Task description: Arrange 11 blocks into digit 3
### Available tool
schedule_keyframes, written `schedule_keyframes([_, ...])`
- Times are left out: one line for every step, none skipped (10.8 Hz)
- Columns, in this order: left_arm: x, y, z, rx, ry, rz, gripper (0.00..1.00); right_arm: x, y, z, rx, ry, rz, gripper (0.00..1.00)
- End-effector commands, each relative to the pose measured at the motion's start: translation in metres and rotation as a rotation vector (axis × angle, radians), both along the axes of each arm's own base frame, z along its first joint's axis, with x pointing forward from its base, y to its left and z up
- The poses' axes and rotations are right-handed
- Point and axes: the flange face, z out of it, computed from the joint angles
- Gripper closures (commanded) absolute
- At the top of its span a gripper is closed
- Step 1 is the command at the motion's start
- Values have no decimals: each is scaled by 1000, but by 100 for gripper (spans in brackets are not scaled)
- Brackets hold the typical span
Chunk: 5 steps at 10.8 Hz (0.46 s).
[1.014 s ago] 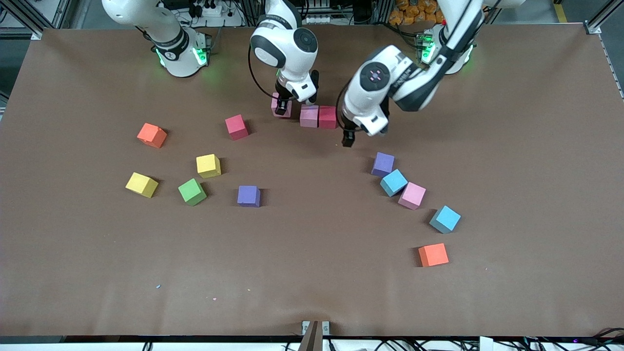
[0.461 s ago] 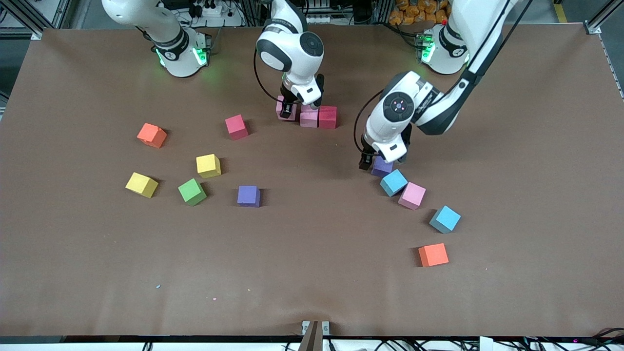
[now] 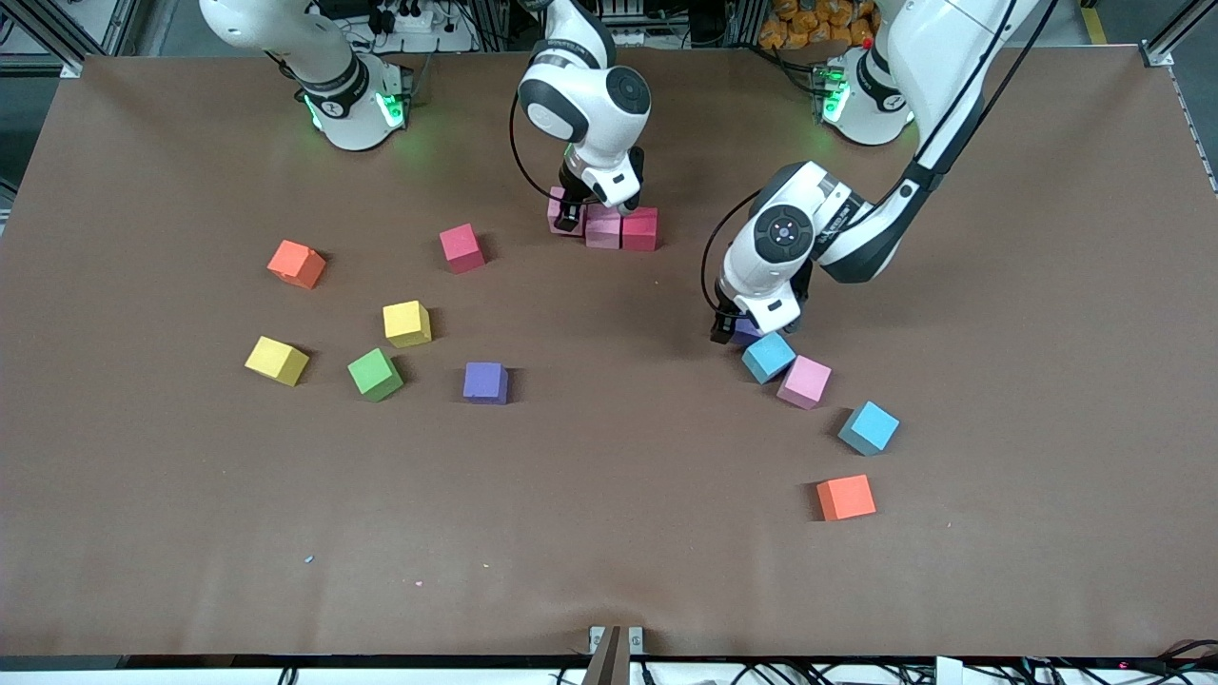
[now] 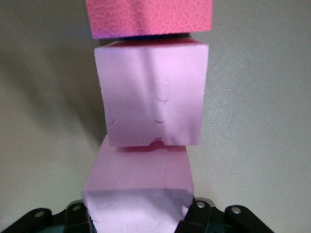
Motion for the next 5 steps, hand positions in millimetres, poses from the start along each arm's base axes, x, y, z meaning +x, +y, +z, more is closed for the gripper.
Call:
schedule_keyframes([13,9,-2,23,-12,-12,0,-1,5,-3,-7,3,-15,91])
schedule_keyframes([14,9,-3,24,-14,-15,0,0,5,-5,-7,2,-16,91])
schedule_keyframes([15,9,-6,22,-9,-13,0,-1,5,-6,-6,2,-12,91])
schedule_keyframes([17,11,-10,26,-6,-12,0,0,5,-7,-7,0,-12,91])
schedule_keyframes([18,13,-12,33,-8,-16,0,-1,5,-11,-10,1,-10,91])
